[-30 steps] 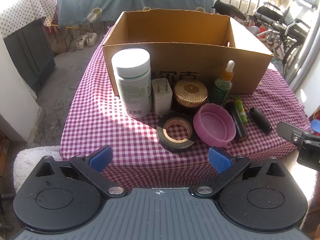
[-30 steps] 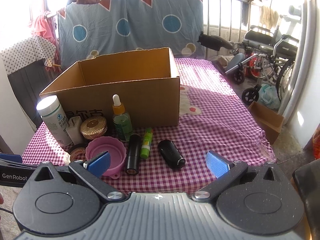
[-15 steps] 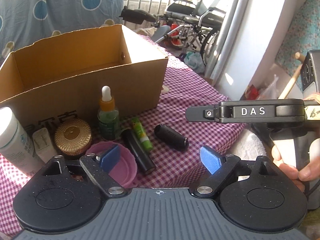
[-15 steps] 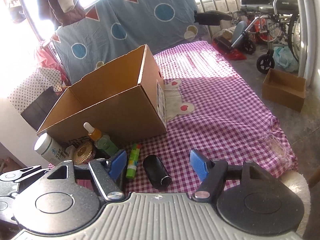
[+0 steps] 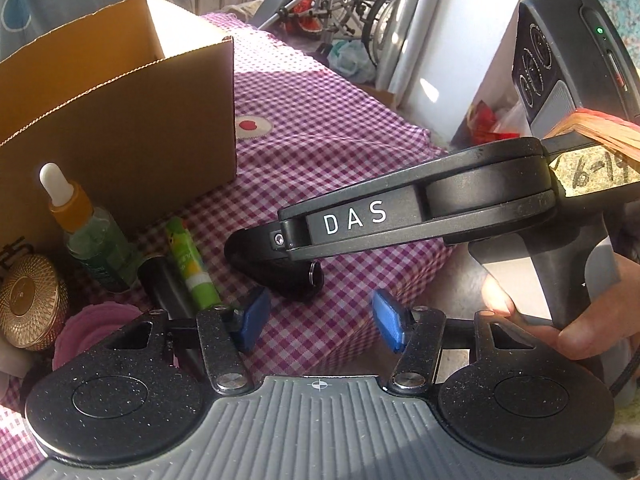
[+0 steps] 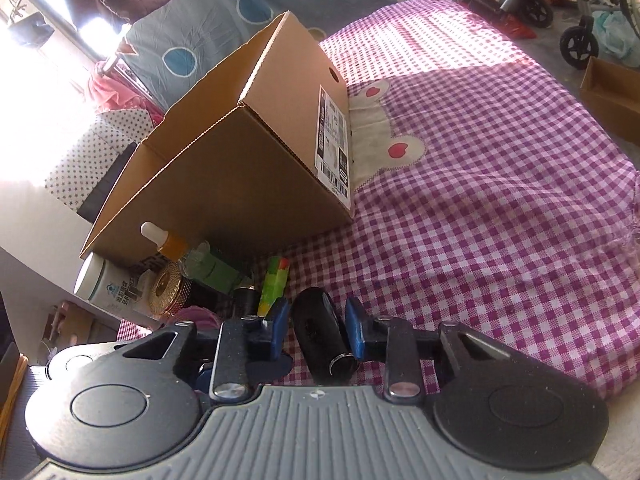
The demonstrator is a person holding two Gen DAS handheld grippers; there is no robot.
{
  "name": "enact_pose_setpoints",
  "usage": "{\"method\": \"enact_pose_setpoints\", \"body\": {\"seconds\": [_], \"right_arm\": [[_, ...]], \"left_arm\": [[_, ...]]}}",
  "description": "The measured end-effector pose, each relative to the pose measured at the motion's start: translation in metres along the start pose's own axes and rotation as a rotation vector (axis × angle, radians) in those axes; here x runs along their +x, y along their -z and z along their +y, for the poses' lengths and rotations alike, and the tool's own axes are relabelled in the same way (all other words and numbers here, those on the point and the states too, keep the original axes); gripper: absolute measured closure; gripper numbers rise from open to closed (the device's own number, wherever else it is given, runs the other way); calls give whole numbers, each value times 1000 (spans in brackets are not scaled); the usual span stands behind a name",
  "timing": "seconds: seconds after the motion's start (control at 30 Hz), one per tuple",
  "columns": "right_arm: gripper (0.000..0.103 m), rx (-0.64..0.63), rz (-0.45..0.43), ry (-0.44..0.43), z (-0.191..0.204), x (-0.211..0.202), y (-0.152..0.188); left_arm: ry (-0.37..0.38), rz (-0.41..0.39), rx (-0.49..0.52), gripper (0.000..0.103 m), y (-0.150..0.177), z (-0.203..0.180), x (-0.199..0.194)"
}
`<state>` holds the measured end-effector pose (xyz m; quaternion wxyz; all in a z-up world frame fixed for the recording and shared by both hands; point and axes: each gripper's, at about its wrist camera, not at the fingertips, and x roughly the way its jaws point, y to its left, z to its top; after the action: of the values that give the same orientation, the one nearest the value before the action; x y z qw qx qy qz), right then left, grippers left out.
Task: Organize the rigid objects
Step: 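Reach the right tool to the black cylinder and close on it, then carry the black cylinder with the right tool into the box and release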
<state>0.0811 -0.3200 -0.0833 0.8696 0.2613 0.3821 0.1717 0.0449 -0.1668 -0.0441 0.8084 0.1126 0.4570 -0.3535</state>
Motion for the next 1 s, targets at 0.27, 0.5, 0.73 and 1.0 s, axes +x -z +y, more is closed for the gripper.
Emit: {"method": "enact_pose_setpoints", "body": {"seconds": [0.27, 0.5, 0.73, 1.0], "right_arm": [[84, 74, 9, -49, -21, -10, 7], [86, 131, 6, -75, -34, -25, 20], [84, 189, -1, -116, -46, -34, 22], [83, 205, 27, -130, -48, -24, 6]], "left_arm": [[-44, 27, 9, 44, -4, -6, 8], [-35, 23, 23, 45, -1, -10, 4], [-63, 15, 49, 45, -2, -12, 4], [-68, 14, 33, 45, -7, -7, 11]]}}
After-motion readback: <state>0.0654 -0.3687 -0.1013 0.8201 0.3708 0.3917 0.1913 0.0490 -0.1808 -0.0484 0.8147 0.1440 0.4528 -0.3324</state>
